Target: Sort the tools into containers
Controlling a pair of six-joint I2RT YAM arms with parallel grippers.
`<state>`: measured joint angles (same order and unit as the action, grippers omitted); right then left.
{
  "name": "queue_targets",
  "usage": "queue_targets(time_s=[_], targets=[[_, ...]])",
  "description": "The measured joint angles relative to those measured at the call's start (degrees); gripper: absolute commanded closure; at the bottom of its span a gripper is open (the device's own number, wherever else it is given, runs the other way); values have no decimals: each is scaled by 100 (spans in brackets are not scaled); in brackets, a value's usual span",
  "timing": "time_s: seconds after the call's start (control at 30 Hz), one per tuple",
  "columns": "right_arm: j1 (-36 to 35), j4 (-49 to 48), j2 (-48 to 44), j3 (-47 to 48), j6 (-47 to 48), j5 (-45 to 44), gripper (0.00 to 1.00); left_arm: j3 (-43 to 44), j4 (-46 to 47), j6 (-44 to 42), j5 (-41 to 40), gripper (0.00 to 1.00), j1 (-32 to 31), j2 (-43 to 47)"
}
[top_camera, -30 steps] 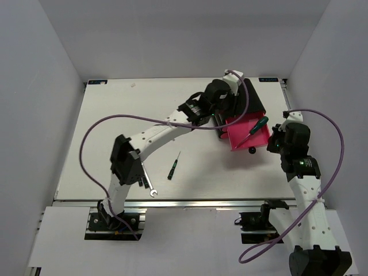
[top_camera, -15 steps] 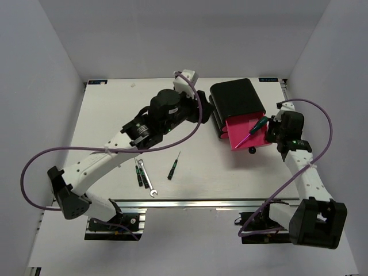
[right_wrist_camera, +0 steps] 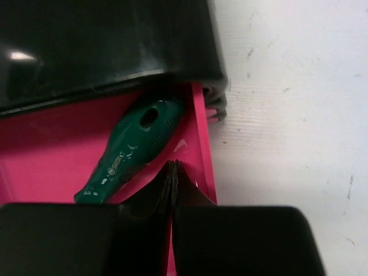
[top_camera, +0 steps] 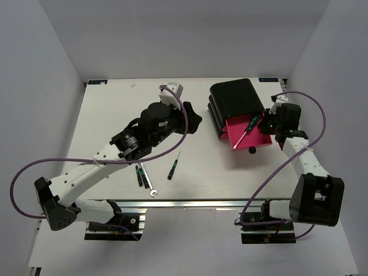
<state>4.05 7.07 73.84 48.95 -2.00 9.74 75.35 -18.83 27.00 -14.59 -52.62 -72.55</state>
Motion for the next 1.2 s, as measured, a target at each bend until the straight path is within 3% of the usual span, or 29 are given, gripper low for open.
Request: queue_targets(time_s=[0.3, 0.37, 0.43, 0.5, 0.53, 0.63, 0.7, 0.73, 0.83, 0.97, 1.07, 1.2], targets=[[0, -122, 256, 227, -59, 415, 98, -85, -48, 146, -107, 31, 0, 105], [0, -105, 225, 243, -46, 466, 95, -85, -46, 155, -111, 31, 0, 105], [2, 103, 109, 334, 133, 691, 85, -83, -50, 155, -111, 31, 0, 105], [11, 402, -98, 520, 437, 1071, 83, -83, -72, 160, -111, 36, 0, 105], [17, 605, -264, 660, 769, 1436, 85, -85, -87, 157, -111, 38, 0, 109], [17, 1097, -896, 940, 1777, 2371, 100, -142, -125, 192, -129, 62, 0, 179], [9, 1725, -1200, 1128, 2673, 2881, 100, -278, -151, 245, -151, 81, 0, 304], [9, 2168, -1244, 1233, 3344, 3099, 100, -356, -195, 258, -166, 83, 0, 380], [4, 3807, -1086, 1451, 5230, 3381, 100, -608, -308, 387, -216, 80, 0, 595], [7, 5431, -562, 1316, 6885, 3097, 100, -1051, -417, 636, -264, 64, 0, 927], [7, 5886, -555, 1034, 7427, 2765, 100, -1399, -487, 859, -293, 57, 0, 1174], [7, 5637, -796, 634, 7420, 2371, 100, -1670, -518, 1095, -308, 54, 0, 1351]])
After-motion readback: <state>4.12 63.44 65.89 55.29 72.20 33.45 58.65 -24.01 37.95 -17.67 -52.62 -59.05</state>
